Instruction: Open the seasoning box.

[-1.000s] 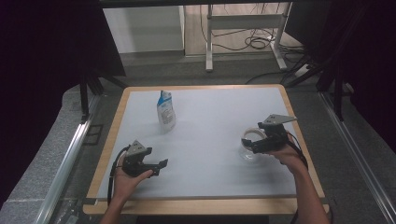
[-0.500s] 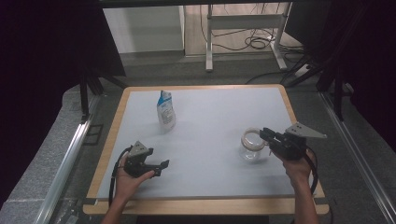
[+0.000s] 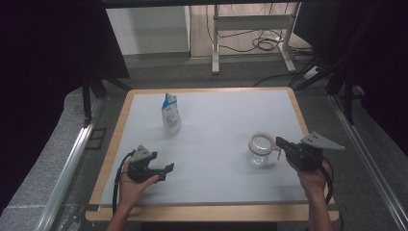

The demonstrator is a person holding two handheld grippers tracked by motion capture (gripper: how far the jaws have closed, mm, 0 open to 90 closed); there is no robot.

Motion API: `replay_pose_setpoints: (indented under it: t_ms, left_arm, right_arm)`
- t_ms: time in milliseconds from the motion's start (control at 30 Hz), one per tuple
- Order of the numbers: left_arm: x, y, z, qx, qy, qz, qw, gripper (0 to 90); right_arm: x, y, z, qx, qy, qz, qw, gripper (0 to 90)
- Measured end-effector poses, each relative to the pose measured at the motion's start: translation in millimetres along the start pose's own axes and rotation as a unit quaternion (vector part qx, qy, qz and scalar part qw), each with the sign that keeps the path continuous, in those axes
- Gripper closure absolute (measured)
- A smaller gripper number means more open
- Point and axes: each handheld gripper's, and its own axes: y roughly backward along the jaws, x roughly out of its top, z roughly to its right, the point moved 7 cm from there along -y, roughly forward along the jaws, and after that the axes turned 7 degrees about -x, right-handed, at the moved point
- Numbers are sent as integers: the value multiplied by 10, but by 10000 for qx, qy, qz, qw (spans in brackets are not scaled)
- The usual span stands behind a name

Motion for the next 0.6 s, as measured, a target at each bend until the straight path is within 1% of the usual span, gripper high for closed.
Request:
replay_pose_setpoints:
  t_ms: [100,200,400,600]
  left_arm:
    - [-17,-11,18,-53,-20,-18,10000,154]
    - [-21,-17,36,-91,-53,-25,9999,155]
    - [-16,-37,89,-193,-65,-4,9998,158]
    - [1,-37,132,-263,-95,46,9996,161]
  right_arm:
    - [-7,5,27,-7,-65,22,10000,898]
    - [-18,-5,41,-39,-88,-18,10000,898]
    - [-53,-45,49,-169,-44,-124,9998,898]
    - [-99,-62,59,-213,-46,-199,9996,898]
